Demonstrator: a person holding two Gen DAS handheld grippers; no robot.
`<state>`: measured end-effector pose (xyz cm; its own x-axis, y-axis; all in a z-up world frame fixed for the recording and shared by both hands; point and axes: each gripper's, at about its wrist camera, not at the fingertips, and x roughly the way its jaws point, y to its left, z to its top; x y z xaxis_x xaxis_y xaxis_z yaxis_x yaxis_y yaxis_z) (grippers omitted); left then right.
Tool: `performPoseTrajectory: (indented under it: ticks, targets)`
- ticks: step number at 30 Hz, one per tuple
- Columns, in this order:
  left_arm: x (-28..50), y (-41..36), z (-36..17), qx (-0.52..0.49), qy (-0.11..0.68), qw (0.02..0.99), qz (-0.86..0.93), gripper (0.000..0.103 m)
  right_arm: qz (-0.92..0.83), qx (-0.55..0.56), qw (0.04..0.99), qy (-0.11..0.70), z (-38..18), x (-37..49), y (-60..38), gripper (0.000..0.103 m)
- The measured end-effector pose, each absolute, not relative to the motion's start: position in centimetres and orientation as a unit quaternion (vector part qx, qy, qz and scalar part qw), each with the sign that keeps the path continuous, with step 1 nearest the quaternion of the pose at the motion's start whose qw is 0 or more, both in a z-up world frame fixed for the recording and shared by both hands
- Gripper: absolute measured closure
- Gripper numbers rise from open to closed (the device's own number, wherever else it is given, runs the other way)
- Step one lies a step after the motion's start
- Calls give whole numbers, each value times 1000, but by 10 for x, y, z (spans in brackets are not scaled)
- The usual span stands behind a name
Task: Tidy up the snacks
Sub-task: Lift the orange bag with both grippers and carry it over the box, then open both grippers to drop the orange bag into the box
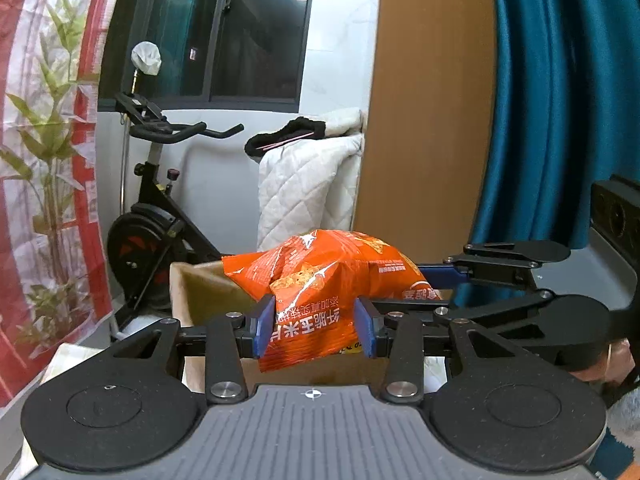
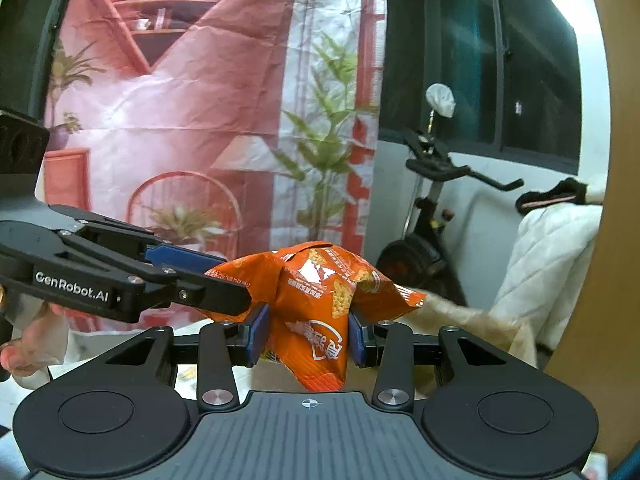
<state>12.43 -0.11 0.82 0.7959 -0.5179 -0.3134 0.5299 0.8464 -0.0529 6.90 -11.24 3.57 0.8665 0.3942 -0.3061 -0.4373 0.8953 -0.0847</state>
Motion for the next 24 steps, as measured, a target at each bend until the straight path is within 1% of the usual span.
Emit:
performPoseTrajectory:
  ticks: [7,10,11,12,13,14,15,19,24]
  targets:
    - [200,-10,3,28,191,950,-244,58,196,-64,965,165,15,149,-109,65]
    - [220,-8,-6,26,207,951,-228,58,192,-54,962,188,-1,174,-105,63]
    - [224,-6,-8,19,212,952,-222,54,186,-53,961,196,-7,180,-104,59]
    - [225,-4,-10,13,216,952,-217,47,177,-54,963,197,-11,179,-103,56]
    - [224,-1,-12,7,218,952,-213,43,170,-53,964,196,-14,178,-103,53]
    - [221,3,-14,2,217,953,-210,36,171,-46,965,193,-17,174,-105,47]
    - [217,5,-15,2,215,954,-210,32,175,-39,965,191,-19,170,-108,42]
    - [197,8,-15,19,206,958,-197,32,181,-45,965,184,-21,150,-122,41]
    - [156,4,-11,9,181,960,-211,32,187,-56,965,177,-17,108,-145,41]
